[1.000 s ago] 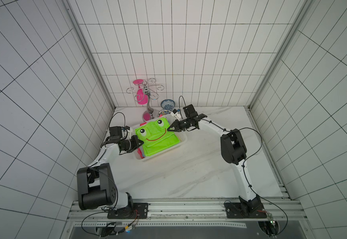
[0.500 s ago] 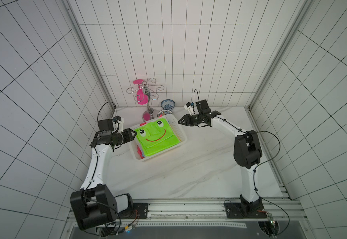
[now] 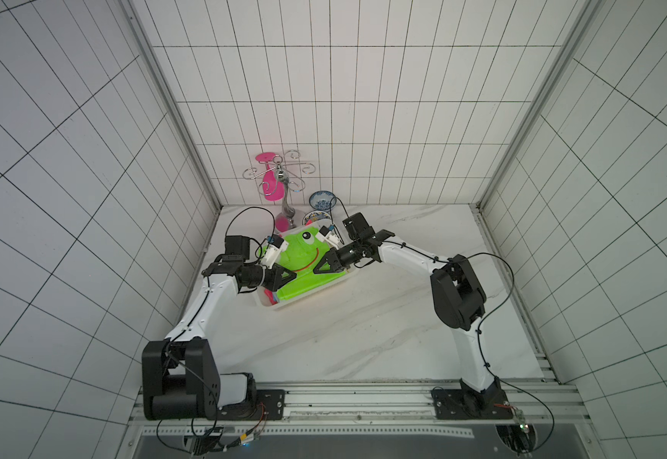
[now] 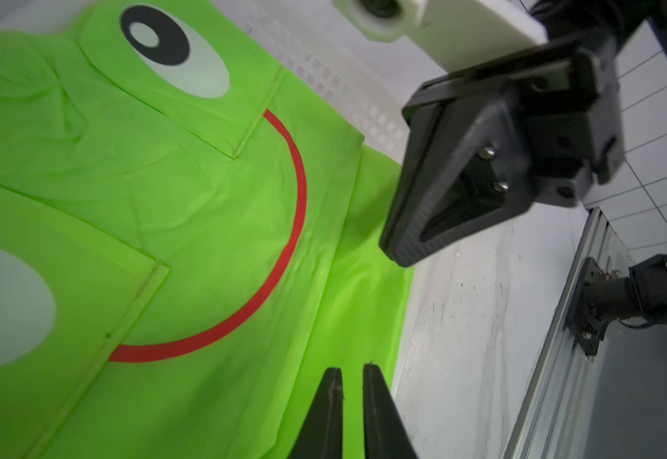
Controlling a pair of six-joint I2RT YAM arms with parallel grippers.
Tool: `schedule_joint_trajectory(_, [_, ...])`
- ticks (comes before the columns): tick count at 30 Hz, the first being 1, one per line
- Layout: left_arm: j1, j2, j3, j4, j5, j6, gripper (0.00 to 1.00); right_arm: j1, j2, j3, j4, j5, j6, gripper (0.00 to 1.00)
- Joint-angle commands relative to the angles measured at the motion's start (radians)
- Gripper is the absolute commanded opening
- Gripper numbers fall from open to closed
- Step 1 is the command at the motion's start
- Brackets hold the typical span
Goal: Put the folded raincoat in the basket
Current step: Place the raincoat in the basket.
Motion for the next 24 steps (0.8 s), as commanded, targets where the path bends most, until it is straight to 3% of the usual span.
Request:
schedule_joint_trajectory(1, [-0.014,-0.005,-0.049,-0.001,-0.029,0.192,0.1,-0.012,0.078,0.092,-0.141,-0.018,-0.046,0.09])
schedule_joint_trajectory(6, [-0.056,0.046,-0.046,-0.074,-0.2,0.295,0.0,-0.023,0.131,0.137,-0.248,0.07,-0.083,0.07])
schedule_joint_trajectory(13, [-0.056,0.106,-0.064,-0.086,-0.461,0.339,0.0,-0.043,0.133,0.137,-0.273,0.107,-0.09,0.06])
schedule_joint_trajectory(15, [-0.048,0.12,-0.064,-0.104,-0.488,0.358,0.0,-0.043,0.133,0.136,-0.275,0.107,-0.09,0.07])
schedule_joint_trajectory(18, [-0.045,0.1,-0.063,-0.13,-0.463,0.373,0.0,-0.043,0.131,0.134,-0.281,0.129,-0.091,0.07])
schedule_joint_trajectory(24, [-0.008,-0.012,0.043,-0.257,-0.246,0.382,0.04,-0.044,0.055,0.153,-0.273,0.092,-0.09,0.14])
